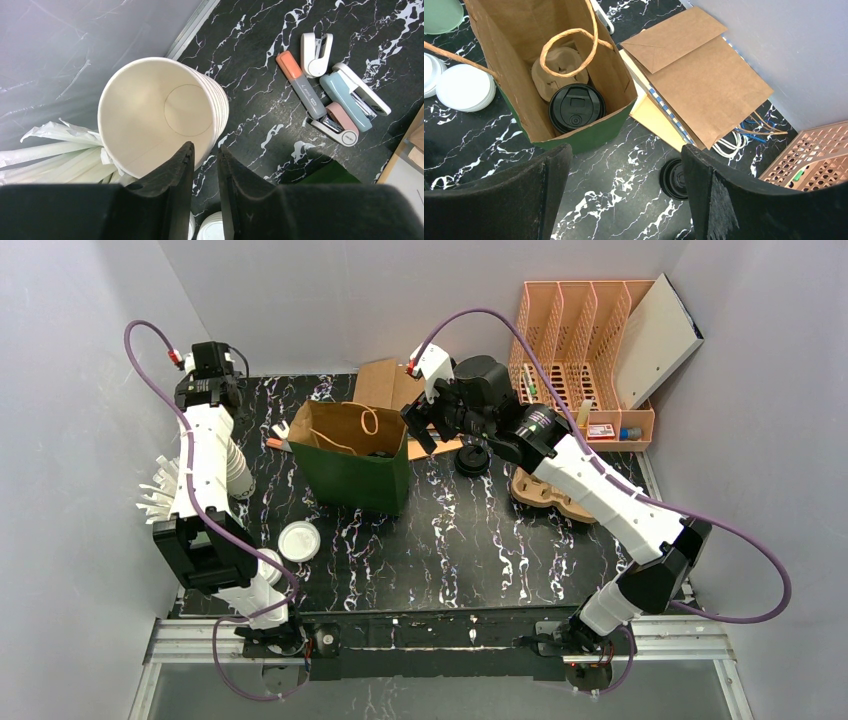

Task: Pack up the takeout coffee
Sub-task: Pick up the coffee cup.

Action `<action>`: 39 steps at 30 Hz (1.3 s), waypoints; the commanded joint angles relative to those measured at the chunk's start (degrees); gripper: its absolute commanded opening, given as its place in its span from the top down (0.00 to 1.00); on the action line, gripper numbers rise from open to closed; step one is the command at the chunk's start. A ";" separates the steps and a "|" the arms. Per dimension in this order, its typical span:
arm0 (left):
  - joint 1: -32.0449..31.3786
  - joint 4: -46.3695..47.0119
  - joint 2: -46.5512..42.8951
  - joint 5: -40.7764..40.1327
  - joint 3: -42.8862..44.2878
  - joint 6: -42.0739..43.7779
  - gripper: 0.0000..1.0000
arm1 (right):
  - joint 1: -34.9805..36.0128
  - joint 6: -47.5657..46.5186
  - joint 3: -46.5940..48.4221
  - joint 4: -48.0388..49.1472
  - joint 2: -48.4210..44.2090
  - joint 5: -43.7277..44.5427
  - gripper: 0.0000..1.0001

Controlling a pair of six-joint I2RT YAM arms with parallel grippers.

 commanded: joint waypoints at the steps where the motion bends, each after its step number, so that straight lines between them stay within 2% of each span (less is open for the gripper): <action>1: 0.40 -0.31 0.17 -0.73 -0.61 -0.45 0.79 | 0.19 0.64 2.43 1.39 -0.33 -0.46 0.12; 5: 0.40 -0.51 0.19 -0.99 -1.69 -0.62 0.83 | 0.26 0.68 2.19 1.37 -0.38 -0.63 0.12; 10: 0.40 -1.13 -0.07 -2.30 -0.18 -0.25 1.00 | 0.21 0.59 2.08 1.54 -0.29 -0.81 0.12; 19: 0.40 -3.46 0.05 -3.23 5.67 -1.34 1.00 | 0.21 0.50 1.63 1.89 -0.45 -0.98 0.12; 26: 0.37 -5.36 0.56 -0.30 9.25 -2.16 1.00 | 0.18 0.51 1.02 2.28 -0.73 -1.20 0.12; 39: -2.88 -8.56 0.53 -0.39 7.35 -1.74 1.00 | 0.27 0.38 -0.18 3.63 -1.40 -0.45 0.12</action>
